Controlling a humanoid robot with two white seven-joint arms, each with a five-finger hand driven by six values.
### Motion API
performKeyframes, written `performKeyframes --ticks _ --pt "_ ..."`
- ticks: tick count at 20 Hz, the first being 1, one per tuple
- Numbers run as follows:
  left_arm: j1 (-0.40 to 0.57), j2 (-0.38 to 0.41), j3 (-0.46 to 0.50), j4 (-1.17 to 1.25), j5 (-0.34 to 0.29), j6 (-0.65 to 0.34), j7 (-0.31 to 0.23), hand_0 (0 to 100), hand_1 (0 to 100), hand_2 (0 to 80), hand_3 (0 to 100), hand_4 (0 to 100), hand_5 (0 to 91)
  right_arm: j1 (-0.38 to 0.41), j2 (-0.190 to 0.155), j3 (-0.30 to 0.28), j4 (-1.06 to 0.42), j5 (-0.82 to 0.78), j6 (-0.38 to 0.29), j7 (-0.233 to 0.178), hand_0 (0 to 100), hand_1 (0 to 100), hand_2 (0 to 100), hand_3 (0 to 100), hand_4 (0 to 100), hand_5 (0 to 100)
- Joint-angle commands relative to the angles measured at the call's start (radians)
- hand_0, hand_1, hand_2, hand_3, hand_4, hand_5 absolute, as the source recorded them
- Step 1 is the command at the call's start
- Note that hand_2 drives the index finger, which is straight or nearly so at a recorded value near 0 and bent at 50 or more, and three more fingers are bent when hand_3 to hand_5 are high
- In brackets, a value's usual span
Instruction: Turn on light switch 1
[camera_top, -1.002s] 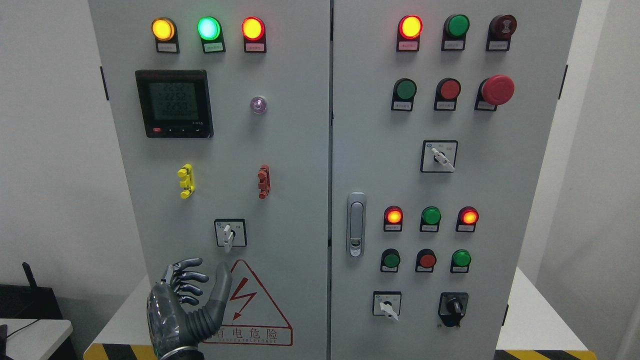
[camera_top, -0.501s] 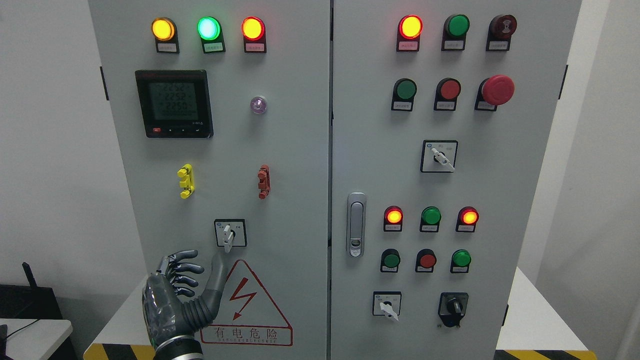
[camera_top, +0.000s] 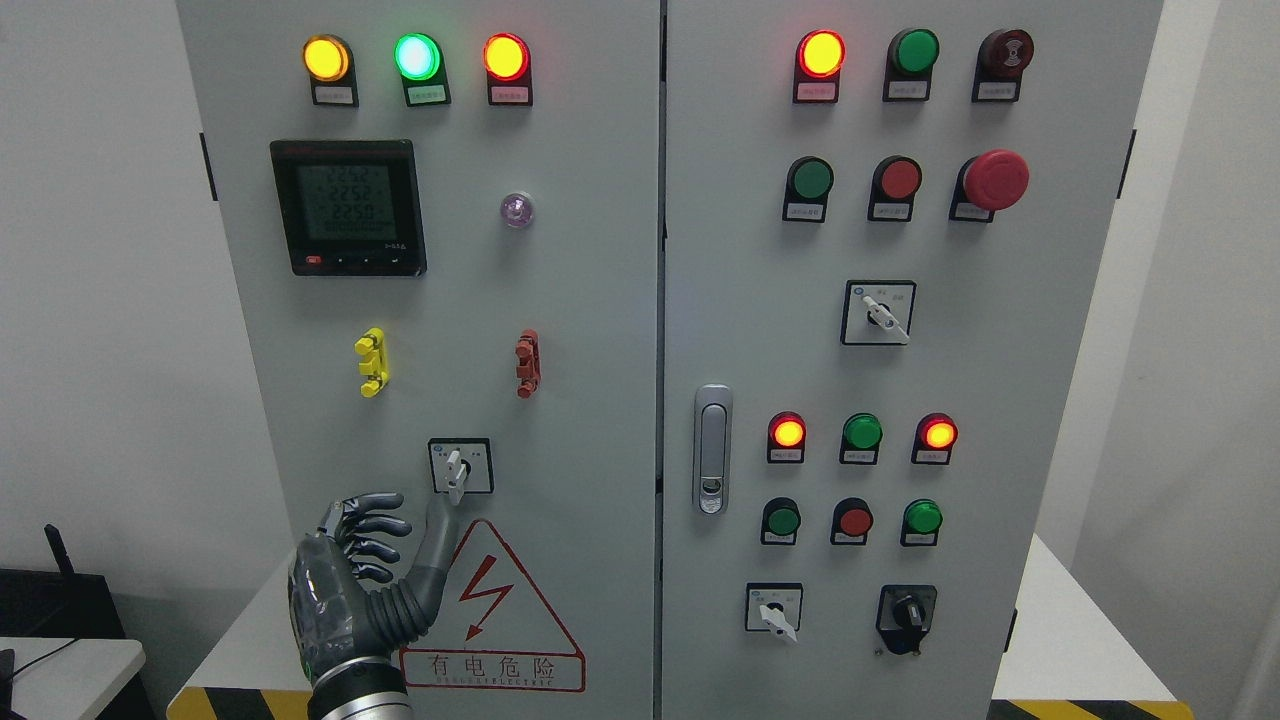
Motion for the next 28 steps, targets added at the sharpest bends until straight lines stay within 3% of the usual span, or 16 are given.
performKeyframes --ticks 1,28 --pt "-0.016 0.0 -0.003 0.015 0.003 0.003 -0.003 15 61 46.1 68 77 68.0 0.0 0.001 0.023 0.0 0.005 0.0 0.0 12 39 0 0 0 0" --pt "-0.051 0.0 -0.018 0.035 0.015 0.046 -0.029 17 59 52.4 75 80 72.9 0.001 -0.001 0.023 0.0 0.005 0.0 0.0 12 39 0 0 0 0"
